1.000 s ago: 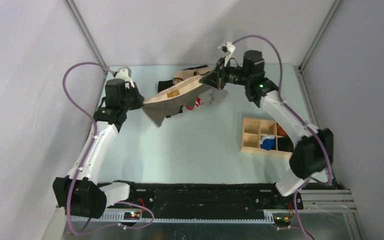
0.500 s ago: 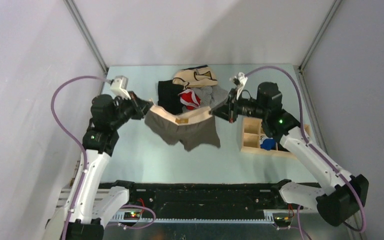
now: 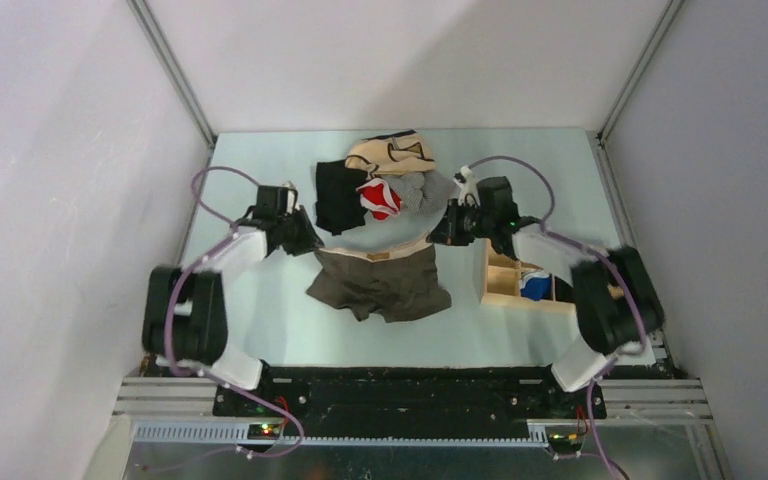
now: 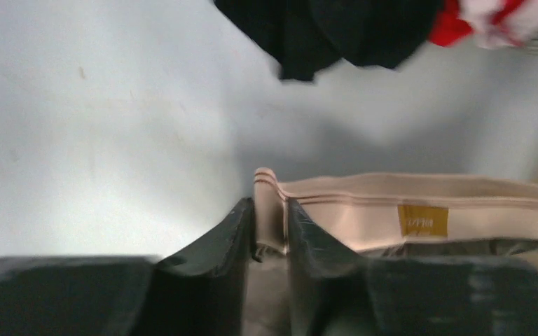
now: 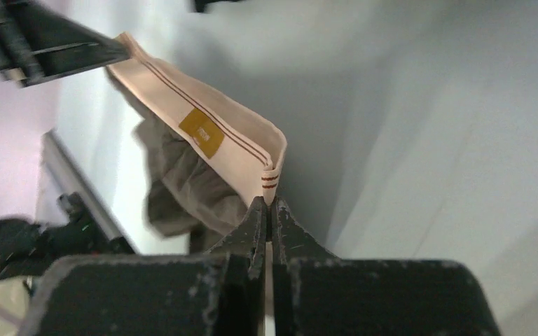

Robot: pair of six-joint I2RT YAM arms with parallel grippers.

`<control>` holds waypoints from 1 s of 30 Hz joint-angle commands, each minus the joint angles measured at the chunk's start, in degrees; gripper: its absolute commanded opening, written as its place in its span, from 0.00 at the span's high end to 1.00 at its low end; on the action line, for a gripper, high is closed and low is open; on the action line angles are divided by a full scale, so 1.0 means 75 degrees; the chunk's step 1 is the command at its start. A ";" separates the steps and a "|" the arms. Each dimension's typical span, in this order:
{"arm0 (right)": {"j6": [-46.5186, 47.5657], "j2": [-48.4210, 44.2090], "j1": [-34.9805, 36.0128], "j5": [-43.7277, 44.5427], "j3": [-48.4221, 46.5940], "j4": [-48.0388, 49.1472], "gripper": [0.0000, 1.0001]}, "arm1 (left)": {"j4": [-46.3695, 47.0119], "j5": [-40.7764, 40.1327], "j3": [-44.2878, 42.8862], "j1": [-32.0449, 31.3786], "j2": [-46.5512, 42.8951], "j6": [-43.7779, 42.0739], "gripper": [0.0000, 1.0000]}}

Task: Roll the underwear
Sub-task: Flatten out the underwear at the center of the board.

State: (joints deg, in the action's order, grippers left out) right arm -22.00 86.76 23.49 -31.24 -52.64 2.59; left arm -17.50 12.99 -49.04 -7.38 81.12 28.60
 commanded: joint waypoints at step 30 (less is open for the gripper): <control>0.6806 0.1043 0.1430 0.0512 -0.1324 -0.4104 0.84 | 0.0197 0.1063 0.0940 0.0529 0.0633 0.0312 0.92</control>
State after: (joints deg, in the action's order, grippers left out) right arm 22.24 92.68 32.58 -28.08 -62.59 -27.57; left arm -20.05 17.76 -42.37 -1.69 84.95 29.02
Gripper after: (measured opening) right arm 0.172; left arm 0.096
